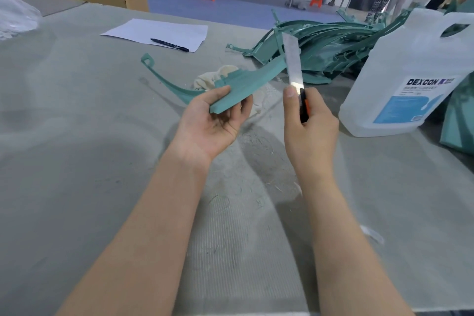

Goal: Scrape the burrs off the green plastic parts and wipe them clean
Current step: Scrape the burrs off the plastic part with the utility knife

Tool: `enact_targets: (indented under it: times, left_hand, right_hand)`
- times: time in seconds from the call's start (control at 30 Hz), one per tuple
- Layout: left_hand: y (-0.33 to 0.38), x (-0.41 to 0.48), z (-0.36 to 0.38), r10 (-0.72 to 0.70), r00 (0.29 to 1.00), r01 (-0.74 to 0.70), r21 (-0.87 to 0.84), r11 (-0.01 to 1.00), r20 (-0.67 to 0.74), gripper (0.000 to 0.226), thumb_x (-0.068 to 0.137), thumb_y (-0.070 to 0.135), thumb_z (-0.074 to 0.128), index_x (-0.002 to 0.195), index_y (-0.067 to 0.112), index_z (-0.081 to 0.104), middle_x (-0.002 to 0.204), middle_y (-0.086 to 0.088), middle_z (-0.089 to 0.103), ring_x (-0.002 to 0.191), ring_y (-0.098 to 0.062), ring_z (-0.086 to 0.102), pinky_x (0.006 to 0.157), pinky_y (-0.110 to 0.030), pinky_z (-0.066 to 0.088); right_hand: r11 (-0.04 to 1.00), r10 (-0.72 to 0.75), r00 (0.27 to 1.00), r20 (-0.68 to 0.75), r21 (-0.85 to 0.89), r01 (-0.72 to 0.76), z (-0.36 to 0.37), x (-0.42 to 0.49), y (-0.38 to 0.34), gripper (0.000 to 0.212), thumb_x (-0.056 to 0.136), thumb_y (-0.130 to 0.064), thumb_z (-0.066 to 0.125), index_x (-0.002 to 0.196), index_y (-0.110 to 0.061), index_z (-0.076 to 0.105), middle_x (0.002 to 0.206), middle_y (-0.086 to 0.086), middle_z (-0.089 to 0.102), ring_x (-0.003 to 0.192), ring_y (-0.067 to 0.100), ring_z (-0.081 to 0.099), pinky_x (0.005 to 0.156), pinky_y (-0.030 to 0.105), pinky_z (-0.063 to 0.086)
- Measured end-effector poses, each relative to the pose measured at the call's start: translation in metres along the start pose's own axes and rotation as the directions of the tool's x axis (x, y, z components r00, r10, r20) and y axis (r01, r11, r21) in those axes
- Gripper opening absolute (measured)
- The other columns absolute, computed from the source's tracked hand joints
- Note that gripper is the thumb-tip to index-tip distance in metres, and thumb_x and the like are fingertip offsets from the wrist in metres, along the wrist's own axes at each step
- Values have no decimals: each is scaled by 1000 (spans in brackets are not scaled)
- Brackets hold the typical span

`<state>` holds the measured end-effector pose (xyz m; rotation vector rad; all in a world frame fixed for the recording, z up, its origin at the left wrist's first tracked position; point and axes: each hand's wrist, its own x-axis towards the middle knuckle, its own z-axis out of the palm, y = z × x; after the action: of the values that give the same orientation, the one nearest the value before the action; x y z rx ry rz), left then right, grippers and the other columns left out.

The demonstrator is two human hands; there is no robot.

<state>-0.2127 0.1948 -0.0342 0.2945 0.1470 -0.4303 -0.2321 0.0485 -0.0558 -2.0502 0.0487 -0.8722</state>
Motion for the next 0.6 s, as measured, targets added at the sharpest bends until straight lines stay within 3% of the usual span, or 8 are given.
enact_targets:
  times: [0.13, 0.27, 0.37, 0.47, 0.53, 0.6]
  left_hand:
    - [0, 1, -1, 8, 1000, -8, 0, 1000, 17, 39, 95, 5, 48, 133, 1, 52, 128, -12, 59, 79, -28, 63, 45, -19, 54]
    - [1, -1, -1, 15, 1000, -16, 7, 1000, 27, 19, 95, 6, 47, 102, -4, 61, 89, -18, 64, 73, -27, 64, 46, -18, 54]
    - [3, 2, 0, 62, 998, -62, 3, 998, -18, 20, 96, 7, 45, 93, -5, 61, 101, -21, 64, 77, -25, 64, 49, -18, 55]
    - [3, 4, 0, 122, 991, -123, -5, 992, -57, 33, 93, 4, 42, 121, -7, 57, 131, -16, 58, 88, -21, 62, 60, -24, 57]
    - [5, 6, -1, 144, 986, -147, -29, 989, -81, 35, 91, 2, 42, 121, -7, 57, 130, -16, 58, 89, -22, 62, 66, -26, 57]
    - [5, 4, -1, 154, 985, -156, -26, 987, -73, 26, 90, 3, 43, 106, -6, 61, 111, -16, 68, 77, -21, 65, 65, -24, 57]
  right_hand:
    - [999, -53, 997, 63, 12, 52, 4, -6, -3, 34, 98, -45, 48, 73, -22, 43, 52, -14, 41, 52, 10, 36, 56, 30, 26]
    - [989, -143, 977, 156, -25, 149, 9, -12, -10, 34, 97, -46, 49, 78, -17, 48, 53, -9, 37, 53, 15, 39, 53, 33, 32]
    - [976, -200, 953, 226, -36, 213, 14, -17, -13, 30, 96, -48, 49, 78, -24, 46, 52, -9, 39, 53, 15, 41, 52, 33, 34]
    - [957, -261, 925, 275, -53, 286, 17, -21, -16, 28, 93, -51, 47, 75, -29, 41, 48, -10, 36, 47, 8, 40, 48, 27, 27]
    - [944, -299, 907, 298, -47, 327, 18, -23, -17, 26, 92, -51, 48, 74, -33, 39, 46, -12, 34, 45, 4, 40, 48, 22, 23]
    - [946, -304, 908, 289, -18, 323, 18, -23, -16, 27, 91, -51, 49, 72, -34, 41, 47, -14, 36, 47, 4, 41, 49, 22, 25]
